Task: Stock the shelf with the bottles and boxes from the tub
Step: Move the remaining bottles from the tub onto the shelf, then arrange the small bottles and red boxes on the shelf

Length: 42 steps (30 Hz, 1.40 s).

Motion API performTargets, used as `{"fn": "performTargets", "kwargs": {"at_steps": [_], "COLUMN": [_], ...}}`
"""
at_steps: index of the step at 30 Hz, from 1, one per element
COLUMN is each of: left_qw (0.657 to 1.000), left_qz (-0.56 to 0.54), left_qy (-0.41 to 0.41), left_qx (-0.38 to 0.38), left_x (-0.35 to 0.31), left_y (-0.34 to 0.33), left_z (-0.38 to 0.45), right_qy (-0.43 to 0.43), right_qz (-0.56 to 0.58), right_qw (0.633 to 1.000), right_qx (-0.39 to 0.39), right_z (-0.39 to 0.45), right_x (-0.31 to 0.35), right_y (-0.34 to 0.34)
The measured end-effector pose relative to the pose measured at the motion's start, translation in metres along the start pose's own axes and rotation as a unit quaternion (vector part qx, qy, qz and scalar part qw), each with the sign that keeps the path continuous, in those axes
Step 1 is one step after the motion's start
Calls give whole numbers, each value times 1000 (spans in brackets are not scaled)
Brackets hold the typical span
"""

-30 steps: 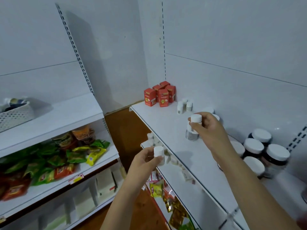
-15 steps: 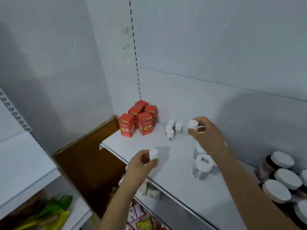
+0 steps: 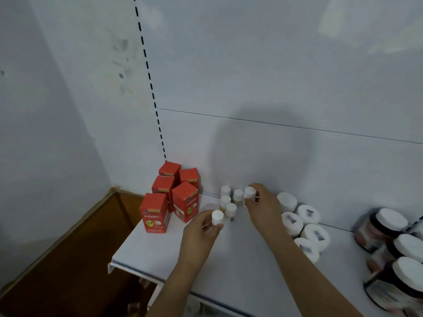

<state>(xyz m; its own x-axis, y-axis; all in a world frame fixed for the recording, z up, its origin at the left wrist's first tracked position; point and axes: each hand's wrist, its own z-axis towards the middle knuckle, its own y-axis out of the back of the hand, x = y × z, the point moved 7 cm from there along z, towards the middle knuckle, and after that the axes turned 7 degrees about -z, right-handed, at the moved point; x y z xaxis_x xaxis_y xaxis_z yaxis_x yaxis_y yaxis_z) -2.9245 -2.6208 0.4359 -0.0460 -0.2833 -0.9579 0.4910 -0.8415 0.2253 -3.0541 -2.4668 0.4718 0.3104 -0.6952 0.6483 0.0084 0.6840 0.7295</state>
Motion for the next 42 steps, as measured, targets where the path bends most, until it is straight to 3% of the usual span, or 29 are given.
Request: {"fn": "performTargets", "kwargs": {"at_steps": [4,9,15,20,26,29,34,37,42], "left_qw": [996,987,980,975,971,974,977,969,942], "left_qz": [59,136,186,207,227,208,163,152,147], "left_qy": [-50,-81,-67,-79,-70,-92,-135,-186,-260], "left_qx": [33,-1,3,-2,36,5,26,62,155], "left_x": [13,29,41,40,42,18,-35,-73,-126], "left_y": [-15,-19,-24,-25,-21,-13,-32,-60,-127], "left_z": [20,38,46,42,21,1,-17,-29,-64], "right_qy": [-18,-41,-46,-80,-121,-84,4,34,3], "right_qz": [-2,50,24,35,59,89,60,-7,-67], "right_qw": [1000,998,999,995,990,992,994,988,974], "right_qx": [-9,-1,-8,41,50,12,-88,-148,-216], "right_z": [-2,-7,-6,-7,-20,-28,-42,-53,-90], "right_x": [-11,-18,-22,-25,-16,9,37,27,-31], "right_y": [-29,-46,-49,-53,-39,-11,69,129,232]}}
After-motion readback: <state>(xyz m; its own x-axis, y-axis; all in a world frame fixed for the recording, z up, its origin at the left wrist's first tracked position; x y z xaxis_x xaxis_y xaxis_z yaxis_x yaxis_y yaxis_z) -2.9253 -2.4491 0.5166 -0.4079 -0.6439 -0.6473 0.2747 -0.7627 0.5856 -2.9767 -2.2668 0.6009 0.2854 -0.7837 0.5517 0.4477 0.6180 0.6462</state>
